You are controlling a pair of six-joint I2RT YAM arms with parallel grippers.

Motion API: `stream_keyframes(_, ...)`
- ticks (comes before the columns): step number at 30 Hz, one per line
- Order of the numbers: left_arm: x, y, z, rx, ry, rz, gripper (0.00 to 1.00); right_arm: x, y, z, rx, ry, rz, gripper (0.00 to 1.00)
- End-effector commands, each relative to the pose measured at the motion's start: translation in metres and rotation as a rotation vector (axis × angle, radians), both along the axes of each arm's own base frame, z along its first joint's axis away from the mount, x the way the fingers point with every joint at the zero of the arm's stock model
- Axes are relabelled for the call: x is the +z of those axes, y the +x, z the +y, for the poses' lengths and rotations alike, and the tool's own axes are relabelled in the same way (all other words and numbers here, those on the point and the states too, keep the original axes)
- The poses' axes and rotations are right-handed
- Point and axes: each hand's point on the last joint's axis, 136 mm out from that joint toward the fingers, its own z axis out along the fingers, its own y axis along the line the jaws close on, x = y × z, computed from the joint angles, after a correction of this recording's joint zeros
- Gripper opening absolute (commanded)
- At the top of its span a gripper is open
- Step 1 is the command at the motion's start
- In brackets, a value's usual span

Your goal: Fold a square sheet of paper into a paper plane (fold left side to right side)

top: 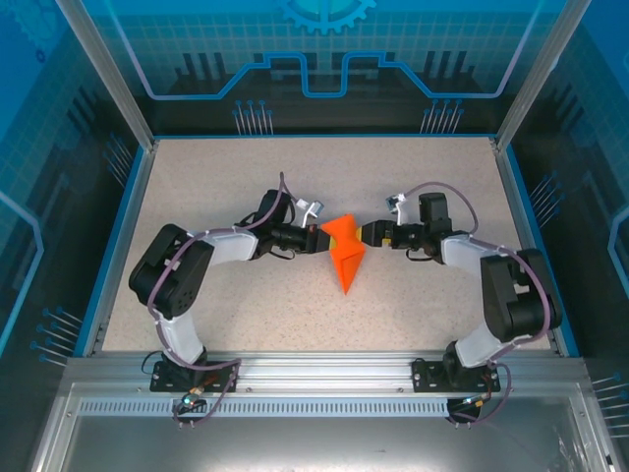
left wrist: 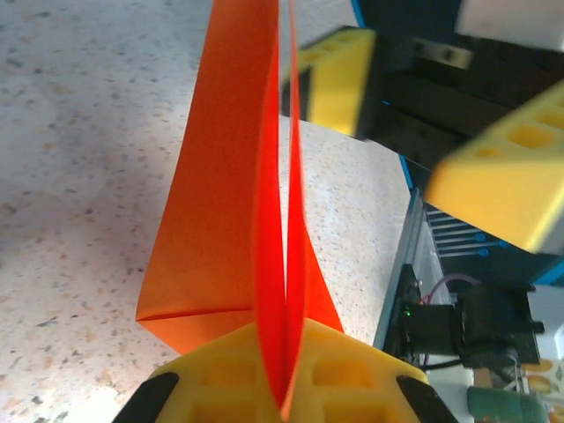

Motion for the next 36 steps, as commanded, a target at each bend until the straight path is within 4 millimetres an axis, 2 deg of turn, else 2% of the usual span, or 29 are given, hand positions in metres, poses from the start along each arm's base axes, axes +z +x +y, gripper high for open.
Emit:
stream_keyframes(1, 0.018, -0.010, 0.000, -0.075, -0.056, -0.081, 0.00, 0.022, 0.011, 0.018, 0.092, 0.102, -0.099, 0.89)
stream_keyframes(9, 0.016, -0.014, 0.001, -0.093, -0.055, -0.071, 0.00, 0.015, 0.005, 0.034, 0.206, 0.211, -0.048, 0.66)
stream_keyframes(22, 0.008, -0.013, 0.001, -0.091, -0.026, -0.054, 0.01, 0.013, -0.004, 0.036, 0.244, 0.211, -0.016, 0.23)
stream_keyframes(25, 0.005, -0.012, 0.004, -0.081, -0.001, -0.056, 0.11, 0.013, -0.005, 0.033, 0.229, 0.190, -0.012, 0.08)
stream_keyframes(27, 0.003, -0.009, 0.007, -0.057, 0.025, -0.061, 0.29, 0.013, -0.005, 0.032, 0.217, 0.177, -0.005, 0.00)
stream_keyframes(28, 0.002, -0.007, 0.010, -0.040, 0.043, -0.064, 0.37, 0.012, -0.005, 0.031, 0.204, 0.167, 0.004, 0.00)
stream_keyframes(30, 0.003, -0.003, 0.016, -0.003, 0.082, -0.082, 0.45, 0.010, -0.005, 0.029, 0.184, 0.152, 0.026, 0.00)
stream_keyframes(33, 0.005, 0.004, 0.031, 0.077, 0.171, -0.116, 0.50, 0.001, -0.003, 0.025, 0.128, 0.117, 0.107, 0.00)
stream_keyframes(36, 0.015, 0.003, 0.044, 0.133, 0.251, -0.158, 0.52, -0.007, 0.001, 0.022, 0.079, 0.091, 0.183, 0.00)
